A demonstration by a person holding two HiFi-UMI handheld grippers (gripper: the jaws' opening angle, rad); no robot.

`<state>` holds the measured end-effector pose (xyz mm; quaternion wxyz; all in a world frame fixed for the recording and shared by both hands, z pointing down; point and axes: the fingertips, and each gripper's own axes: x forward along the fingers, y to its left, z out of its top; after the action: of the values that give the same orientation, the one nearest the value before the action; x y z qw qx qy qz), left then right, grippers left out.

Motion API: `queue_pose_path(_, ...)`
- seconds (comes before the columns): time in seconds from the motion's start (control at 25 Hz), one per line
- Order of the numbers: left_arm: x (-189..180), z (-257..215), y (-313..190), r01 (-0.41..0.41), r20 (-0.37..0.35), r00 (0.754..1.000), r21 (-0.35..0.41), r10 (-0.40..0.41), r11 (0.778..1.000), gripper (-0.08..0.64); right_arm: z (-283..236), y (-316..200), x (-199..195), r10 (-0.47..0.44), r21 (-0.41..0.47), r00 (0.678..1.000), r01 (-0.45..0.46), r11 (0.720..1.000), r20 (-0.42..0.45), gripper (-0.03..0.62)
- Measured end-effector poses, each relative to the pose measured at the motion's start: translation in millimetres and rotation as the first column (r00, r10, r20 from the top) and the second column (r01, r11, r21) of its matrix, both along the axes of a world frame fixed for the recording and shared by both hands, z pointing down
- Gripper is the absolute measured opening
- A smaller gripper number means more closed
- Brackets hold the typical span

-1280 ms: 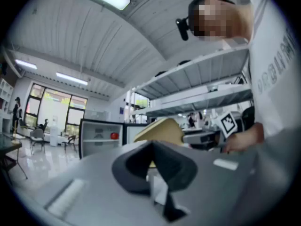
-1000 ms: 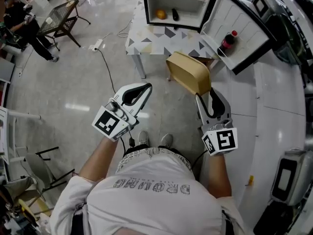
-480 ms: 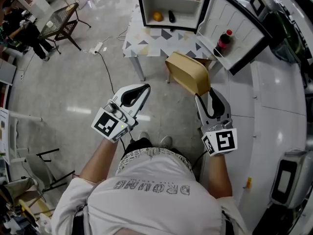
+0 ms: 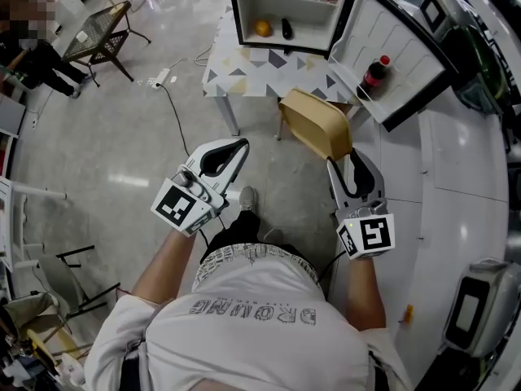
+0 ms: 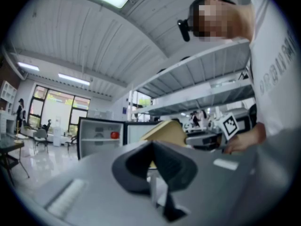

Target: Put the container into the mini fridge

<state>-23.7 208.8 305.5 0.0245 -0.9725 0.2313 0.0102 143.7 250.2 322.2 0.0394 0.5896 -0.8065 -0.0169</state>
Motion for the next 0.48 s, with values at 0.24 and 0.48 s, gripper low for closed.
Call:
queue_pose_path(0.24,5.4,2.3,-28.2,0.008,-0.016,1.0,0.0,-0.008,1.0,0.006,4.0,-27.0,6.2,-0.003,0.0,1.0,0.003,1.0,-0.01,0.189)
queue_pose_path(0.48,4.4,10.9,-73.8,0.01,-0.006,1.0,-0.005,-0.01,1.0,0.006,8.7,-71.0,8.7,0.0,-0.006,1.0,0.0,1.0,-0.014,0.189)
